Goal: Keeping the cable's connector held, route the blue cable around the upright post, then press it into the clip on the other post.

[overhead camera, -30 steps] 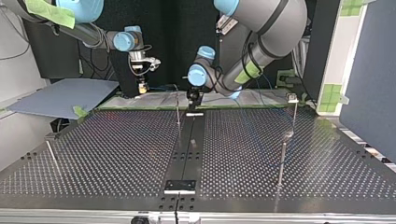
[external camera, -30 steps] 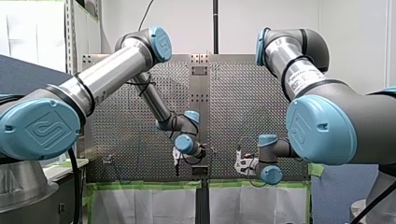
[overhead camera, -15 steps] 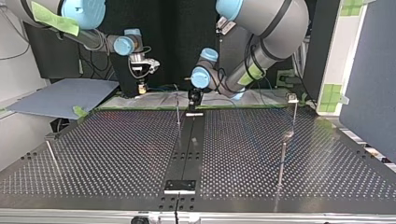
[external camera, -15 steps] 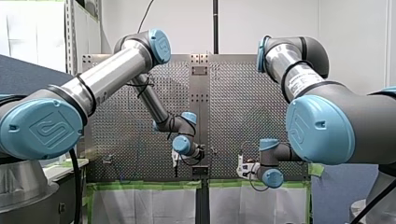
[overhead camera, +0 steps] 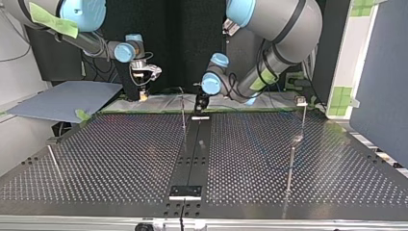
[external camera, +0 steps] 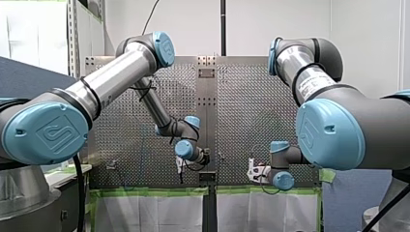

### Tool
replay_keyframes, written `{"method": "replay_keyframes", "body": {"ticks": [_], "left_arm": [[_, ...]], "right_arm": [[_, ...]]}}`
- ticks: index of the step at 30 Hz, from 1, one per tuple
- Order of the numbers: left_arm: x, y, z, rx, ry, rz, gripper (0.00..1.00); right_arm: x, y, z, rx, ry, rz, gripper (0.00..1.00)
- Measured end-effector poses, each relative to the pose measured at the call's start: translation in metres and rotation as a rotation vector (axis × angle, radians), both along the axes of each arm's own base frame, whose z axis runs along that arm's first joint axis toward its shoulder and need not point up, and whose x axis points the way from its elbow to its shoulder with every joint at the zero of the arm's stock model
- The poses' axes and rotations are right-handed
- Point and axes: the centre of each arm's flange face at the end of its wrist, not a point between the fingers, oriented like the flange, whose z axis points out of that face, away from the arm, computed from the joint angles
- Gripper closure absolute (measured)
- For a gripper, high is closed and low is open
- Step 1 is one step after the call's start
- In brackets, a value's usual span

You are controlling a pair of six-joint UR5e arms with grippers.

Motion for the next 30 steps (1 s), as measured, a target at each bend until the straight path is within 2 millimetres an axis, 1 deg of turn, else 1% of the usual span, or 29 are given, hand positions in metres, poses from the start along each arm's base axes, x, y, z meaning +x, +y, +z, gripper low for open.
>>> {"method": "replay_keyframes", "body": {"ticks": [9,19,22,26,30], "left_arm": [[0.001,-0.002,0.000,-0.053,0.020,-0.041,0.99],[0.002,-0.004,0.001,-0.096,0.032,-0.060,0.99],[0.000,-0.005,-0.004,-0.106,0.046,-0.065,0.99],[0.001,-0.005,-0.017,-0.110,0.062,-0.066,0.99],[0.005,-0.006,-0.018,-0.120,0.058,-0.070,0.99]], "right_arm": [[-0.006,-0.005,0.000,0.001,0.000,-0.013,1.00],[-0.015,-0.018,0.004,0.000,-0.006,-0.038,1.00],[-0.017,-0.021,0.005,-0.001,-0.007,-0.042,1.00],[-0.018,-0.025,0.006,0.002,-0.005,-0.045,1.00],[-0.018,-0.028,0.007,0.001,-0.004,-0.047,1.00]]}}
